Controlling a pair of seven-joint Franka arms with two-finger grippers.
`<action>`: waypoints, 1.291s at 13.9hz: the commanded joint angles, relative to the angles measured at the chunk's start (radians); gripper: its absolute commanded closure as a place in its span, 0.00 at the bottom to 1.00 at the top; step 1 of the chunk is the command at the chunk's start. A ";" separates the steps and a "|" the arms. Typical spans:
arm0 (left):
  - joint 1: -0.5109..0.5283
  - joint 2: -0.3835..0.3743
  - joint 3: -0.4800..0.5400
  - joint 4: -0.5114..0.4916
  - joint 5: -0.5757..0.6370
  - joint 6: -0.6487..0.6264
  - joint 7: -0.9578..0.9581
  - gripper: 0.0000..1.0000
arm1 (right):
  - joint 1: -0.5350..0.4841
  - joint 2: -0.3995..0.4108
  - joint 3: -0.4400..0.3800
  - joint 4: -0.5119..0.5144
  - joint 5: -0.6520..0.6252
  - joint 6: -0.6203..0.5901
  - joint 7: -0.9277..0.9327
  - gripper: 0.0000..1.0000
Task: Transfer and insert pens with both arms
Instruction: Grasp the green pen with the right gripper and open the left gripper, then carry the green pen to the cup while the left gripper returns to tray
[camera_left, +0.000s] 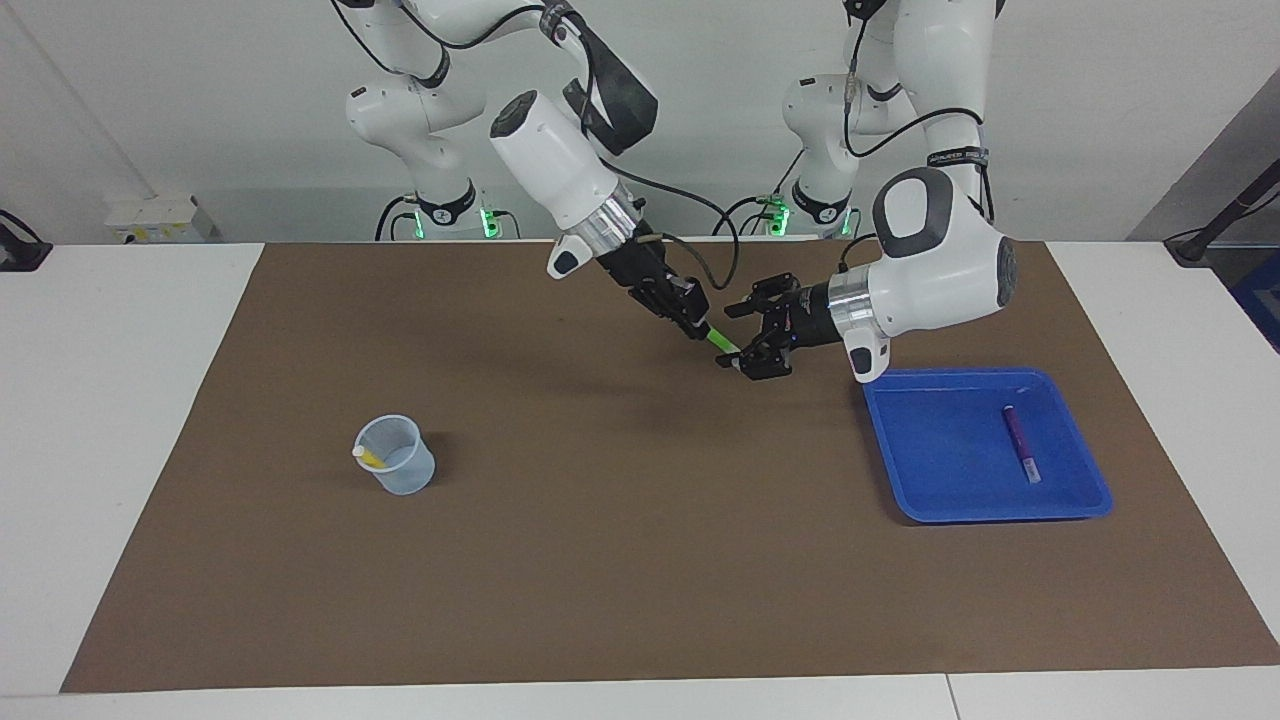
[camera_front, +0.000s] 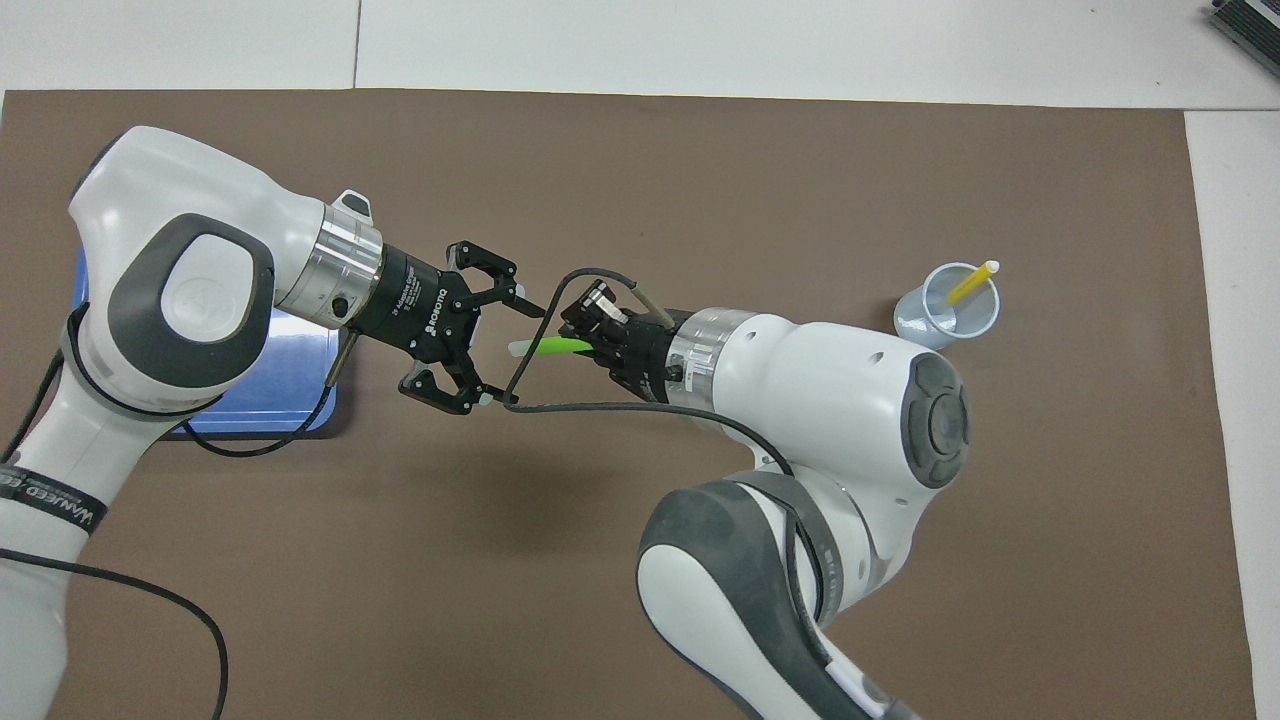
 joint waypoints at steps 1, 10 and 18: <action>-0.009 -0.050 0.000 -0.024 0.137 -0.013 0.000 0.00 | -0.055 -0.033 0.006 0.002 0.006 -0.087 -0.114 1.00; -0.061 -0.072 -0.003 -0.060 0.390 -0.028 0.001 0.00 | -0.318 -0.080 0.003 0.023 -0.316 -0.451 -0.778 1.00; -0.064 -0.095 -0.003 -0.110 0.516 -0.031 0.192 0.00 | -0.444 -0.056 0.005 0.075 -0.657 -0.447 -1.224 1.00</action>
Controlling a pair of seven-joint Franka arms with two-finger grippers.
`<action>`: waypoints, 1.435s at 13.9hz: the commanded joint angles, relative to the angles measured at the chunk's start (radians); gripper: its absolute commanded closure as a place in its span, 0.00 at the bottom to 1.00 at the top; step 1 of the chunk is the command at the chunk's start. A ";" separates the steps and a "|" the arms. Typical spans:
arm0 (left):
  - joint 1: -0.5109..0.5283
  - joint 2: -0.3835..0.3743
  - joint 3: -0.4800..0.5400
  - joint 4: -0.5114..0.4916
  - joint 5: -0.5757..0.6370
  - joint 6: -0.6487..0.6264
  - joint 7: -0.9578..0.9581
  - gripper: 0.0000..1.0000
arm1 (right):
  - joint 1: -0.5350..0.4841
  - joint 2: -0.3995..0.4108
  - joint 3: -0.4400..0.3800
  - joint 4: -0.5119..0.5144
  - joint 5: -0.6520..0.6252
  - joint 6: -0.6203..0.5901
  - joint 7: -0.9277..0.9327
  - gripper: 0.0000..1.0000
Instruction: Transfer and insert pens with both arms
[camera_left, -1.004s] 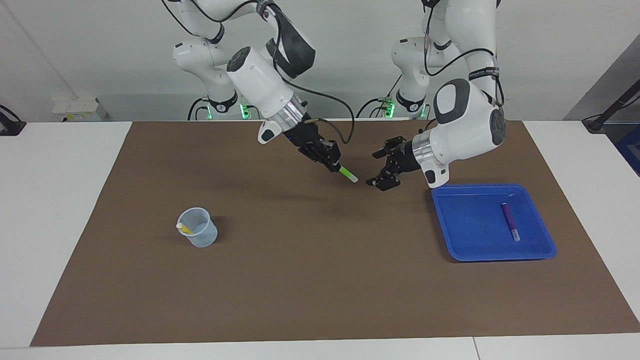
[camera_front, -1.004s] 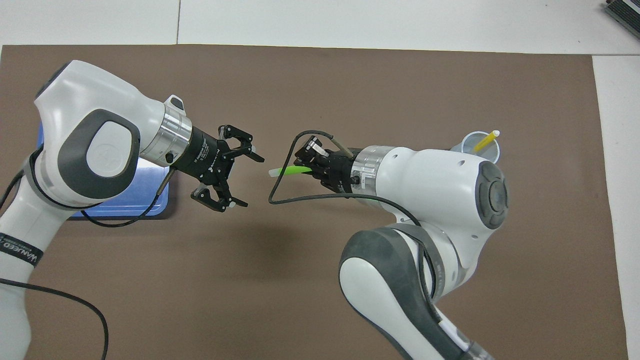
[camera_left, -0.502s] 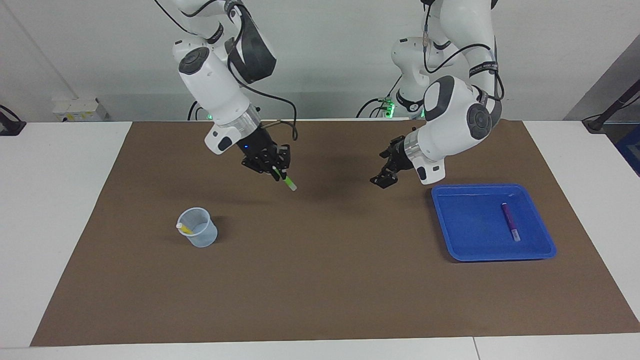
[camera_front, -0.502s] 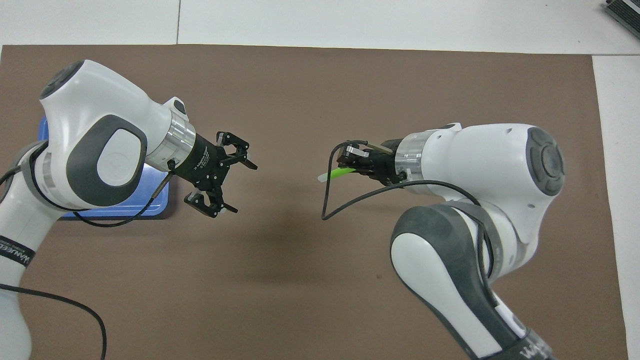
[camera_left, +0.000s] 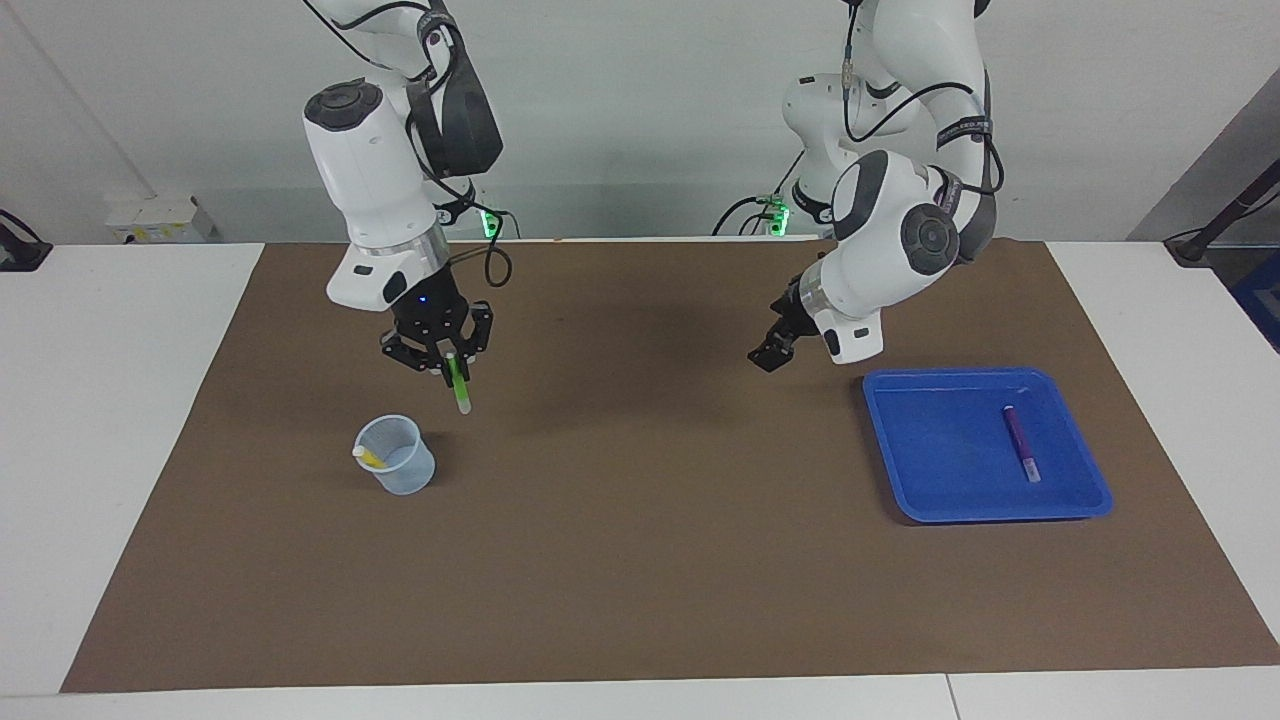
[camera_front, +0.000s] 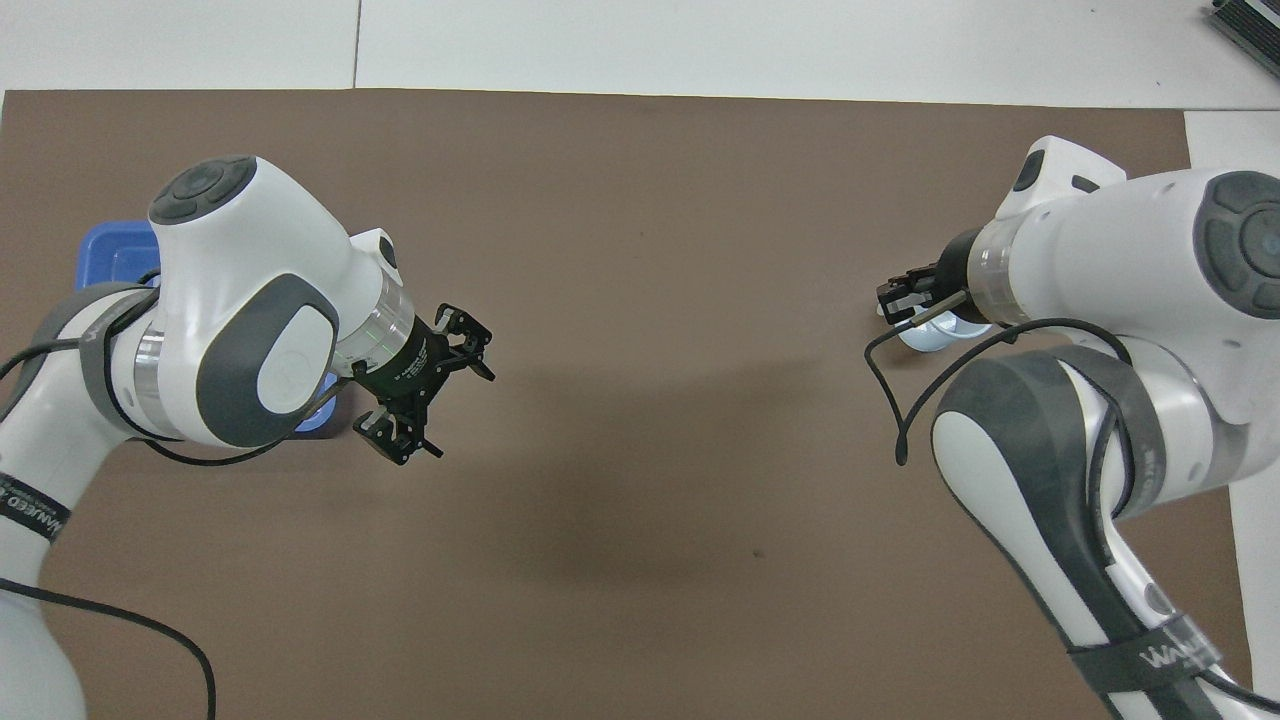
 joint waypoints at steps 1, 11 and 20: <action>0.003 -0.038 0.009 -0.038 0.046 0.001 0.149 0.00 | -0.073 0.019 0.014 0.007 -0.020 0.045 -0.143 1.00; 0.101 -0.030 0.016 -0.038 0.229 0.093 0.573 0.00 | -0.131 0.022 0.015 -0.111 -0.017 0.156 -0.211 1.00; 0.244 -0.043 0.016 -0.125 0.229 0.271 0.921 0.00 | -0.140 0.016 0.017 -0.242 -0.012 0.295 -0.195 1.00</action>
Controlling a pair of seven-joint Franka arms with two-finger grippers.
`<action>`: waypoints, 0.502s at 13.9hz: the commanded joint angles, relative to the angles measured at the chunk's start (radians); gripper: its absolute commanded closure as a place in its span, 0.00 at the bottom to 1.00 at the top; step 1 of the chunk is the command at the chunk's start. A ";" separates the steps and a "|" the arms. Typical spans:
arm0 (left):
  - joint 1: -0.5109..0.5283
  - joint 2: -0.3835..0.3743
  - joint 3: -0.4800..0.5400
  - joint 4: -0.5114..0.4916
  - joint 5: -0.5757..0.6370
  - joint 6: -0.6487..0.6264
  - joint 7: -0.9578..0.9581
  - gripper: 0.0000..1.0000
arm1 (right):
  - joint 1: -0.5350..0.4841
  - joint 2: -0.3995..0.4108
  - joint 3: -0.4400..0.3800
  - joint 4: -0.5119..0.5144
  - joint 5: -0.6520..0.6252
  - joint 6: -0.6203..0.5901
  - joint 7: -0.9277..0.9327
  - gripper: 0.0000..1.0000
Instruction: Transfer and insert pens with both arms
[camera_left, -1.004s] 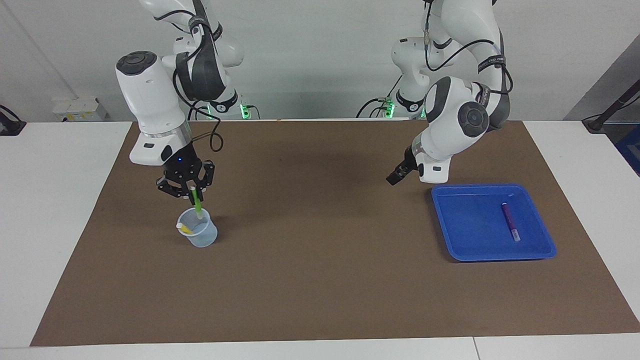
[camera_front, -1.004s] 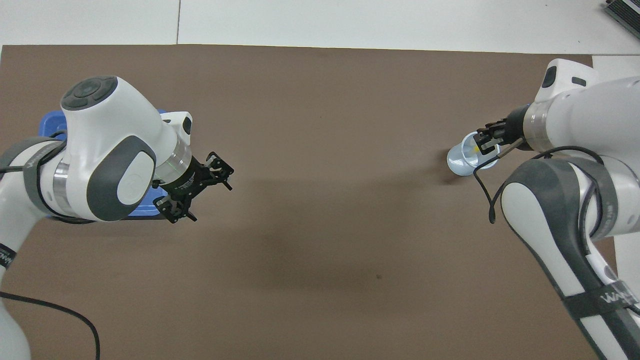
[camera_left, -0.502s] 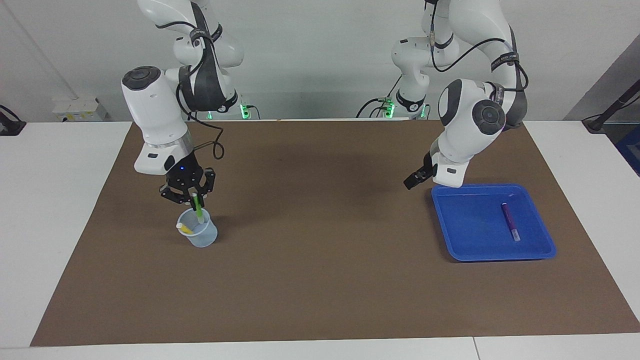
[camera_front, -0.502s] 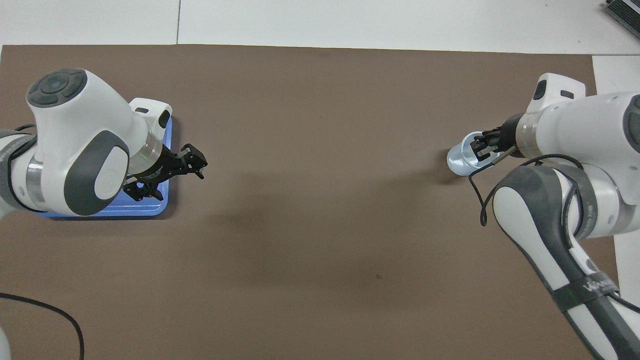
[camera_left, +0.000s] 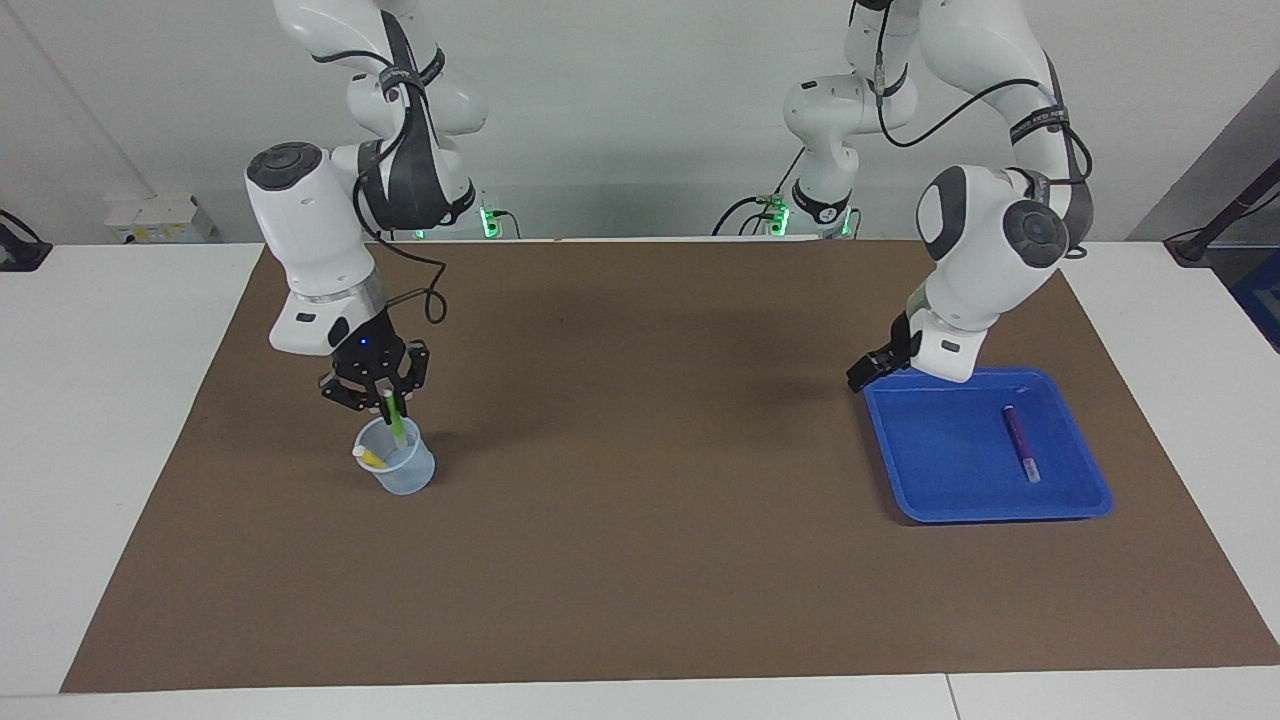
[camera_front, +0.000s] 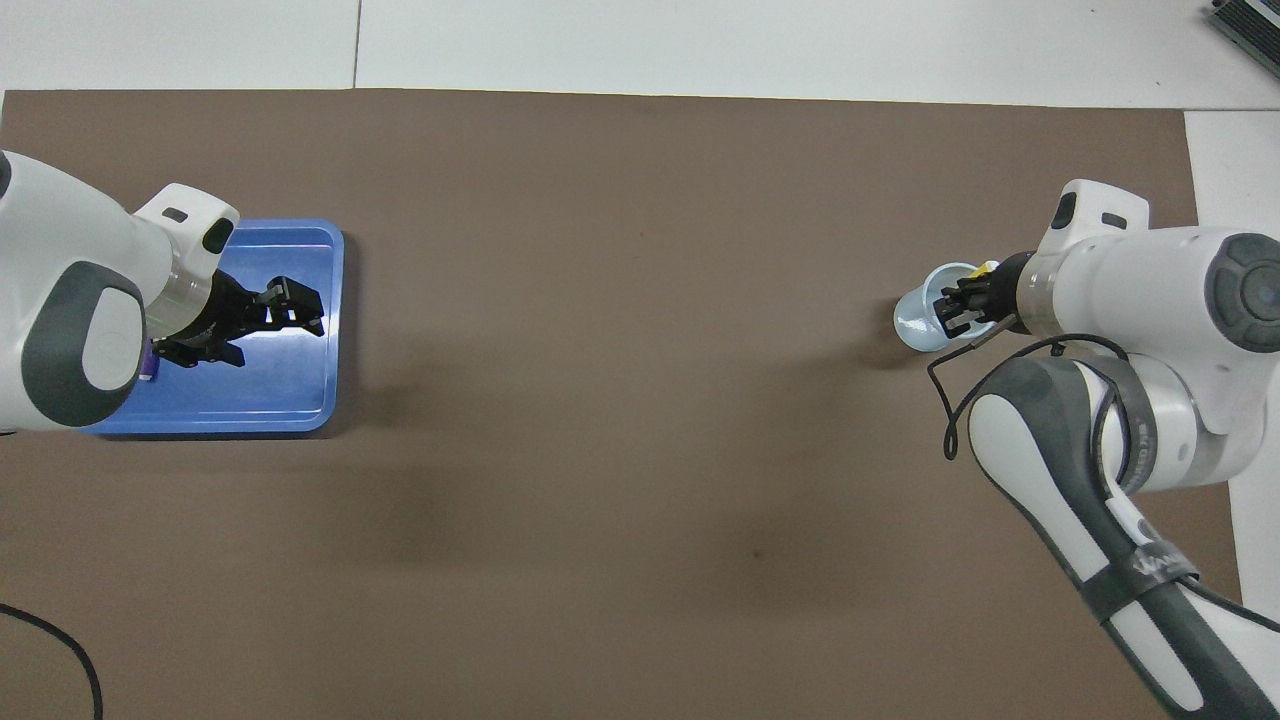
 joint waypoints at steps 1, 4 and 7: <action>-0.018 -0.043 -0.006 -0.049 0.014 0.014 0.014 0.00 | -0.016 -0.023 0.016 -0.045 -0.008 0.027 0.002 1.00; -0.005 -0.043 -0.006 -0.049 0.014 0.027 0.028 0.00 | -0.014 -0.022 0.016 -0.050 -0.005 0.027 0.016 0.60; 0.031 -0.037 -0.005 -0.047 0.014 0.071 0.095 0.00 | -0.014 -0.022 0.016 -0.050 -0.003 0.027 0.016 0.00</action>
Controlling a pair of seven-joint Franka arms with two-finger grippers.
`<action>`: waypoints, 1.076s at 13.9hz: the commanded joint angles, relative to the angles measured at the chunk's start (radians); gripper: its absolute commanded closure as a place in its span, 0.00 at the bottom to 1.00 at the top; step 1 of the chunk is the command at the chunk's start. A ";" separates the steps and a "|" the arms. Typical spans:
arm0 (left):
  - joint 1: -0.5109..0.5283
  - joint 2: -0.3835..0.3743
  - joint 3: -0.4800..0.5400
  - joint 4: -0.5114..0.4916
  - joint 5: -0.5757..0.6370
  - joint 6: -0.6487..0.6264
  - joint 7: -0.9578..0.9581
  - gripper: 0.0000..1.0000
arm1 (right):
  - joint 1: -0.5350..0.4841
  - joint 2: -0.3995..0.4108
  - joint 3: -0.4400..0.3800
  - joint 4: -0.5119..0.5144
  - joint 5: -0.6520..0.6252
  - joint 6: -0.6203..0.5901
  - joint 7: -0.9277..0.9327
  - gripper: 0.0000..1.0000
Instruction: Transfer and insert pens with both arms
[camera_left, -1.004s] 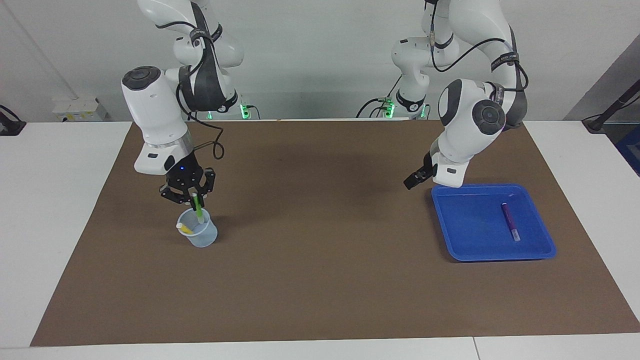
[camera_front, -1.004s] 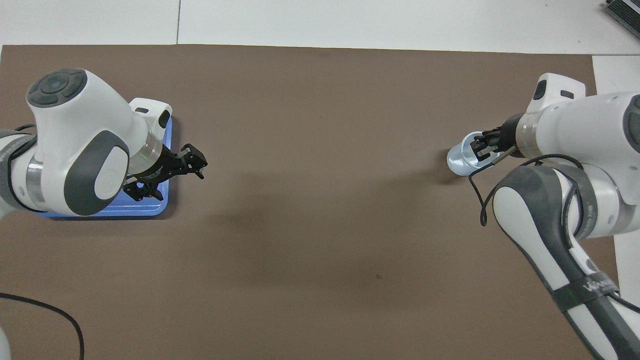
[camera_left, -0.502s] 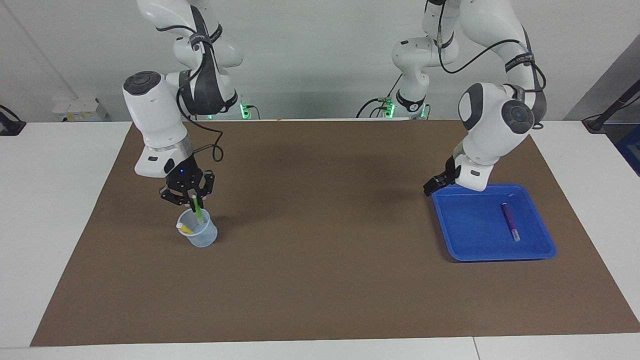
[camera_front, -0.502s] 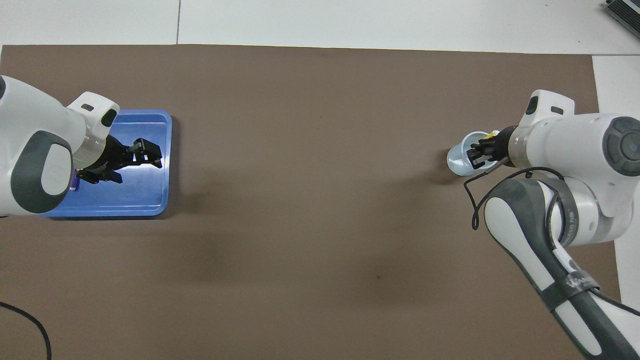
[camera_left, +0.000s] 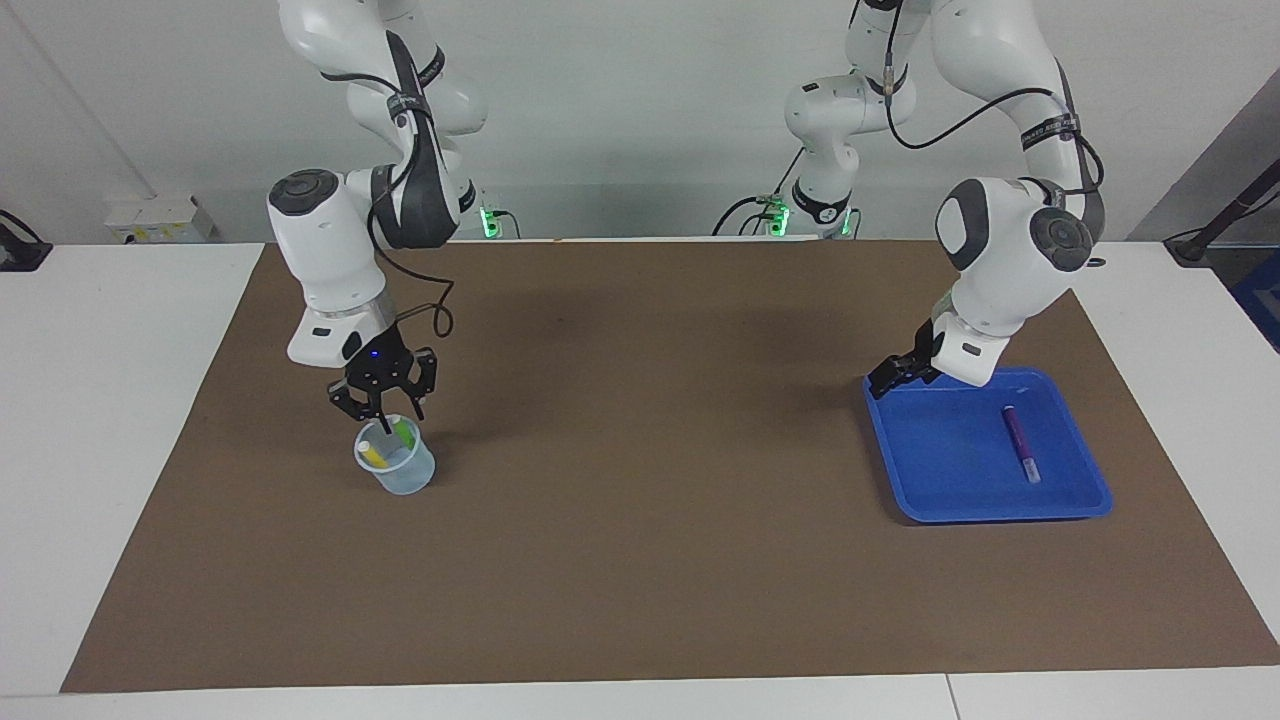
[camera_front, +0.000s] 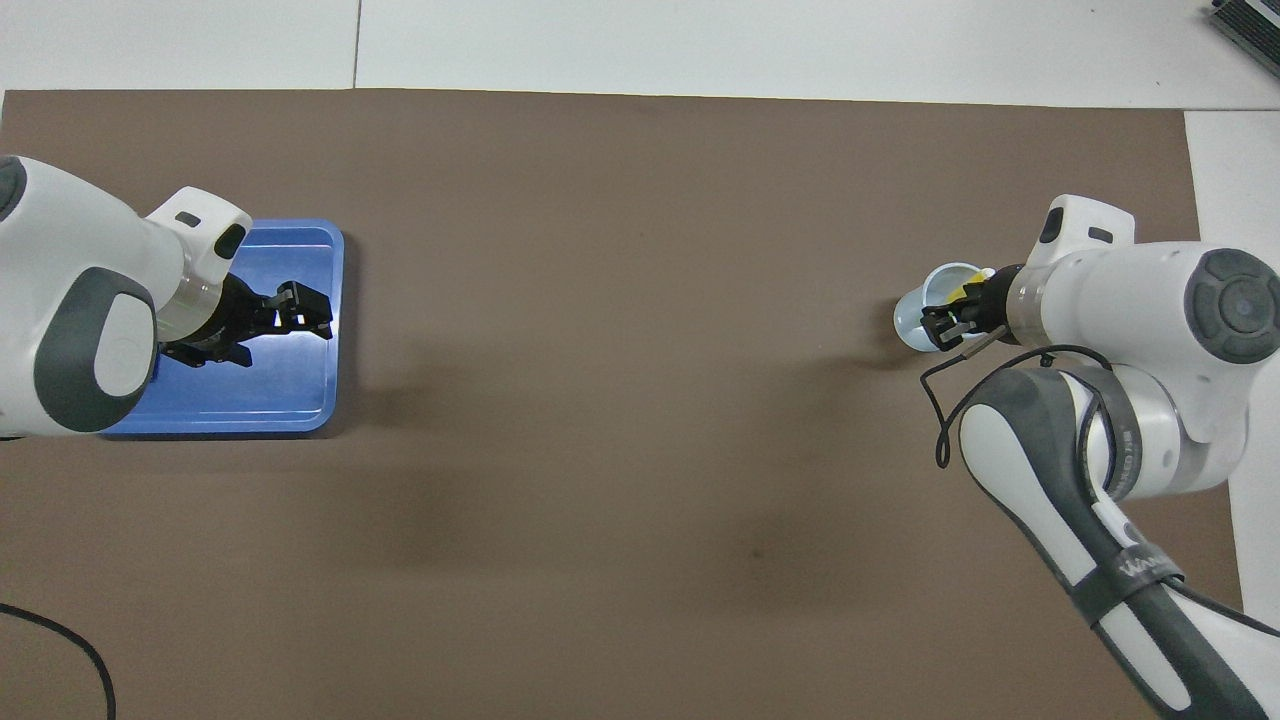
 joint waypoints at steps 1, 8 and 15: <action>0.030 -0.015 0.001 -0.027 0.017 0.057 0.112 0.00 | -0.014 -0.021 0.013 -0.028 -0.003 0.018 0.014 0.00; 0.143 0.149 0.001 0.090 0.116 0.114 0.280 0.00 | 0.013 -0.027 0.016 0.057 0.000 -0.084 0.046 0.00; 0.203 0.249 0.001 0.167 0.182 0.186 0.424 0.00 | 0.121 -0.065 0.019 0.112 0.015 -0.156 0.294 0.00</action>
